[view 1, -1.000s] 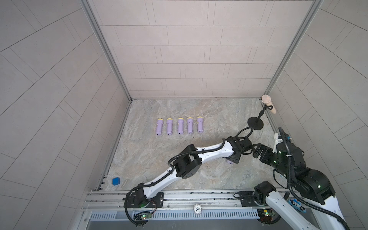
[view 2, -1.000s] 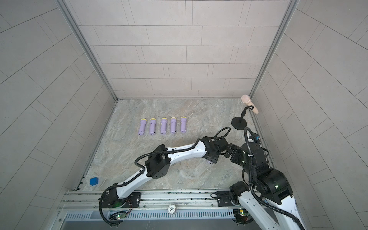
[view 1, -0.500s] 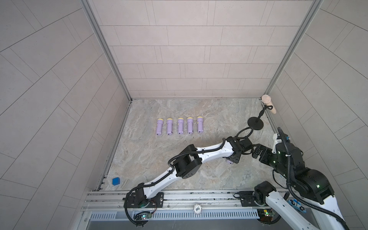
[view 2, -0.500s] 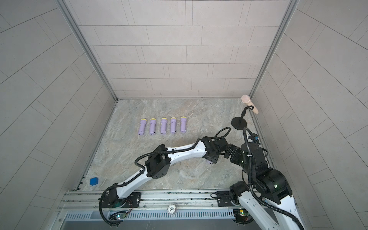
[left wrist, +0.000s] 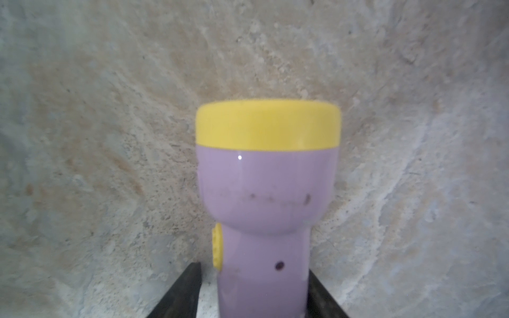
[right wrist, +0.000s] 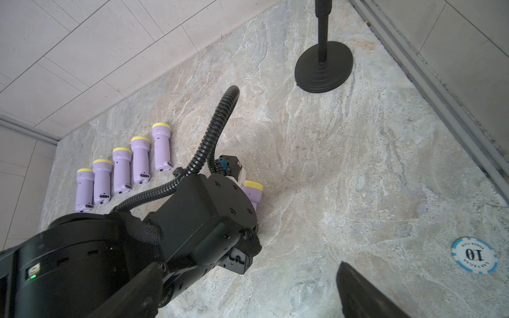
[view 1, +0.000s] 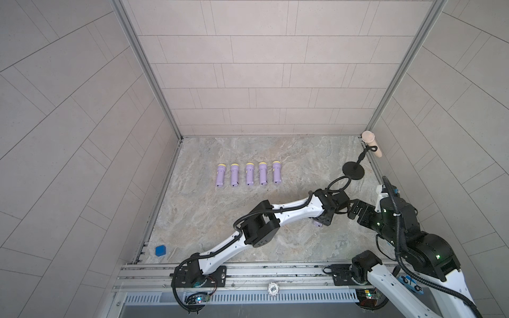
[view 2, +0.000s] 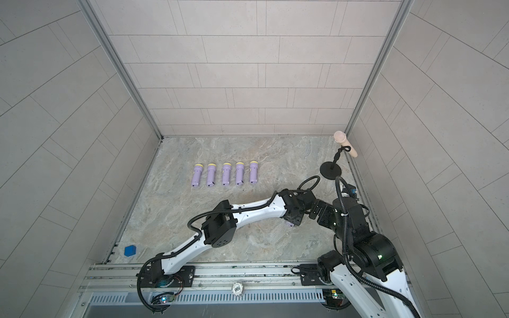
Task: Close the plug at the bottom of the flashlight
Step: Pick up the flashlight from the center of the board.
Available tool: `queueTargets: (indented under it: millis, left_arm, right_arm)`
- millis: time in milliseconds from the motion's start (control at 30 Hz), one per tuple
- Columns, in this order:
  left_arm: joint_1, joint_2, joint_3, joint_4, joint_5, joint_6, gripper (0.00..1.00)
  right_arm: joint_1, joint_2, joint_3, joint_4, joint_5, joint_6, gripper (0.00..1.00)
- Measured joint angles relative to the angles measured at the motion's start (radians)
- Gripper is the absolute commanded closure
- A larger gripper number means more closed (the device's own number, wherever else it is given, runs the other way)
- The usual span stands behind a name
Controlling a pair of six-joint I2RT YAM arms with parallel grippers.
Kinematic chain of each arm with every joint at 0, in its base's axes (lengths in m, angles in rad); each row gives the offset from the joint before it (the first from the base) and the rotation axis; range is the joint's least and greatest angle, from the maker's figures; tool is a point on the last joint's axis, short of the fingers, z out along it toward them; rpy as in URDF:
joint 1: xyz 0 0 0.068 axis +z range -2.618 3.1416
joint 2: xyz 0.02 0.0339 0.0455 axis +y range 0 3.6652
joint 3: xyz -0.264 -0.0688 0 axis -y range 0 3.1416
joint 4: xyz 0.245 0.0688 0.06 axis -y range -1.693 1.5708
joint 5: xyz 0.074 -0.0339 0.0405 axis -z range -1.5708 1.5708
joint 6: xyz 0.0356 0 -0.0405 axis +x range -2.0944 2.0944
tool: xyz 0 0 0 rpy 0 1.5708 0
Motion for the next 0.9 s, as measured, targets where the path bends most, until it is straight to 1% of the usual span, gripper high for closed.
queueTargets:
  millis: [33, 133, 667, 867, 900]
  left_arm:
    - [0.0, 0.0, 0.0, 0.0, 0.0, 0.0, 0.46]
    - [0.0, 0.0, 0.0, -0.001, -0.003, 0.0, 0.49]
    - [0.001, 0.002, 0.0, -0.002, -0.013, 0.0, 0.57]
    - [0.001, 0.002, 0.001, -0.002, -0.014, 0.0, 0.63]
    - [0.001, 0.002, 0.001, -0.002, -0.014, 0.0, 0.67]
  right_arm:
    - [0.0, 0.0, 0.0, 0.0, -0.001, 0.0, 0.0]
    - [0.0, 0.0, 0.0, 0.003, -0.002, 0.0, 0.01]
    - [0.0, -0.003, -0.014, 0.02, -0.009, 0.0, 0.01]
    - [0.0, -0.006, -0.014, 0.022, -0.013, 0.0, 0.0]
    - [0.0, -0.006, -0.014, 0.022, -0.013, 0.0, 0.0]
